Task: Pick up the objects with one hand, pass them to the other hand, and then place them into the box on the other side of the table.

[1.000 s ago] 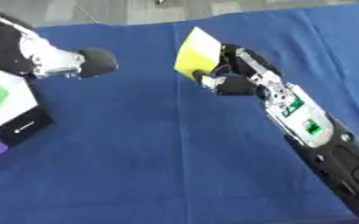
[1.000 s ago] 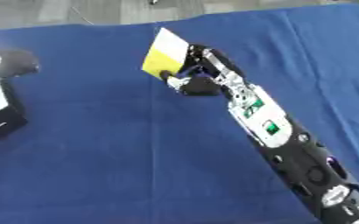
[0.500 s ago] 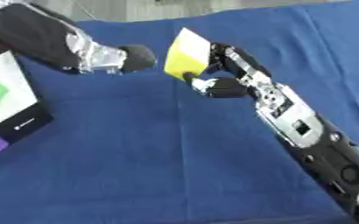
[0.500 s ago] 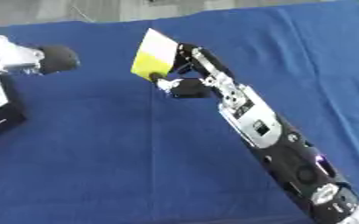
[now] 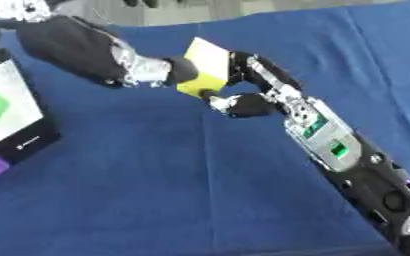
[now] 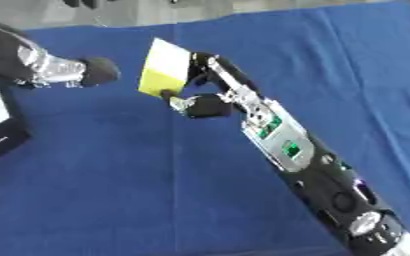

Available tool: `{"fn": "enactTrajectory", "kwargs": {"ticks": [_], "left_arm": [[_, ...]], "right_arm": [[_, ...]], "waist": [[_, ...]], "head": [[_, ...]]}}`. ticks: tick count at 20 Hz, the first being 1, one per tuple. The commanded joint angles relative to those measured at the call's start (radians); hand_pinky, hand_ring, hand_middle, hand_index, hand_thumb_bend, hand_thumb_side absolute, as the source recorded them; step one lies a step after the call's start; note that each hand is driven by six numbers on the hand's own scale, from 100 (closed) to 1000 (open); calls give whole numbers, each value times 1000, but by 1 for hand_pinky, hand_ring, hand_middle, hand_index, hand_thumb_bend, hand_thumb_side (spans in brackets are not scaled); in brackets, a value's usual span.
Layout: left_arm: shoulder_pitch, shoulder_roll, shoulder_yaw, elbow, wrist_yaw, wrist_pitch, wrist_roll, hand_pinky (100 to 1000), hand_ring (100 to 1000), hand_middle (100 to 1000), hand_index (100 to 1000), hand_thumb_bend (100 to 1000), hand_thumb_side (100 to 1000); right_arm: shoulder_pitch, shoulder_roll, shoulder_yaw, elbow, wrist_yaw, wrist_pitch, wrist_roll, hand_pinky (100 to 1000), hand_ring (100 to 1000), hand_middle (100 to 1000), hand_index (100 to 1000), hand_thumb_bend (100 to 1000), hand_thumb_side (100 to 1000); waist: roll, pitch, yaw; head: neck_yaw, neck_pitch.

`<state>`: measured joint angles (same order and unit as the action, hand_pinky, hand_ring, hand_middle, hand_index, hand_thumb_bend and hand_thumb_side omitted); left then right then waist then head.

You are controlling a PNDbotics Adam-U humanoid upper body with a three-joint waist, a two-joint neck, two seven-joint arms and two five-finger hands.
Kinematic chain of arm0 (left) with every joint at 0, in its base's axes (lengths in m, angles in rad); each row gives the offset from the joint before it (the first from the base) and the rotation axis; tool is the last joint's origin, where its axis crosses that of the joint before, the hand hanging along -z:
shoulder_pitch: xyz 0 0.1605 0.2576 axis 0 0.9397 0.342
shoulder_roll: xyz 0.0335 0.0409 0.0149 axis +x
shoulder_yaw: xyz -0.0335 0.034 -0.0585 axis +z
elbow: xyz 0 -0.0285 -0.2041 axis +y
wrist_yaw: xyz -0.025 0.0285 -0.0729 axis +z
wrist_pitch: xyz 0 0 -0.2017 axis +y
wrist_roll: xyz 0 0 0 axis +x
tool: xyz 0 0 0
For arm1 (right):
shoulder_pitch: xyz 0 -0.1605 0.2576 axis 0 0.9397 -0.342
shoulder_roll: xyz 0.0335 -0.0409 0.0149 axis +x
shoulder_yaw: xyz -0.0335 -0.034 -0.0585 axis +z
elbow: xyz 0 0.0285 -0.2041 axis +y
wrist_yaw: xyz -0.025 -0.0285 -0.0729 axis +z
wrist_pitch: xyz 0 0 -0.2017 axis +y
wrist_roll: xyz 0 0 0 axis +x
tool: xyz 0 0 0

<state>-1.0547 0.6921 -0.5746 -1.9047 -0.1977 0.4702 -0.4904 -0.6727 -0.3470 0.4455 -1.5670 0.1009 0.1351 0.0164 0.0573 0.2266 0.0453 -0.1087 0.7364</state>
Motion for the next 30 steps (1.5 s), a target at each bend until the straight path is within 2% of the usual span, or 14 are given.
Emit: {"fn": "enactTrajectory", "kwargs": {"ticks": [1, 8, 14, 21, 23, 26, 27, 29, 30], "left_arm": [[-10, -7, 2, 40, -28, -12, -12, 757, 742, 739, 790, 548, 521], [14, -23, 10, 129, -80, -63, 15, 757, 745, 741, 792, 528, 511], [31, -27, 6, 197, -69, -129, 1, 755, 745, 745, 795, 509, 515], [56, -32, 27, 252, -57, -156, 30, 749, 736, 734, 788, 493, 533], [63, -29, 36, 269, -38, -160, 47, 745, 730, 726, 783, 402, 548], [71, -24, 45, 295, -22, -170, 74, 743, 729, 725, 783, 362, 498], [73, -23, 45, 304, -20, -178, 74, 743, 729, 726, 783, 326, 446], [77, -23, 49, 316, -11, -202, 64, 745, 730, 728, 790, 342, 349], [79, -23, 53, 322, -4, -216, 57, 747, 731, 727, 794, 378, 320]], "right_arm": [[-22, -11, 5, -33, 9, -5, 12, 722, 719, 501, 567, 100, 231], [-26, -19, 18, -66, 9, -8, 22, 720, 718, 501, 566, 100, 223], [-30, -27, 30, -86, 2, -2, 31, 712, 717, 501, 566, 100, 218], [-33, -33, 41, -123, -6, 0, 36, 707, 717, 502, 567, 100, 217], [-34, -32, 42, -128, -10, 4, 34, 705, 717, 502, 567, 100, 217], [-37, -32, 44, -137, -18, 8, 34, 702, 717, 502, 567, 100, 220], [-38, -32, 45, -139, -21, 9, 34, 702, 717, 502, 567, 100, 221], [-39, -32, 46, -144, -29, 12, 36, 701, 717, 503, 568, 100, 221], [-40, -32, 47, -148, -32, 12, 38, 700, 717, 503, 568, 100, 221]], "waist": [[1, -32, 0], [1, -27, -2], [0, -23, -2], [0, -19, -6], [0, -18, -6], [1, -17, -7], [1, -17, -7], [1, -16, -8], [1, -16, -8]], "head": [[0, -5], [1, -7], [-1, -11], [-1, -6], [-3, -6], [-3, -7], [-4, -9], [-3, -9], [-3, -8]]}}
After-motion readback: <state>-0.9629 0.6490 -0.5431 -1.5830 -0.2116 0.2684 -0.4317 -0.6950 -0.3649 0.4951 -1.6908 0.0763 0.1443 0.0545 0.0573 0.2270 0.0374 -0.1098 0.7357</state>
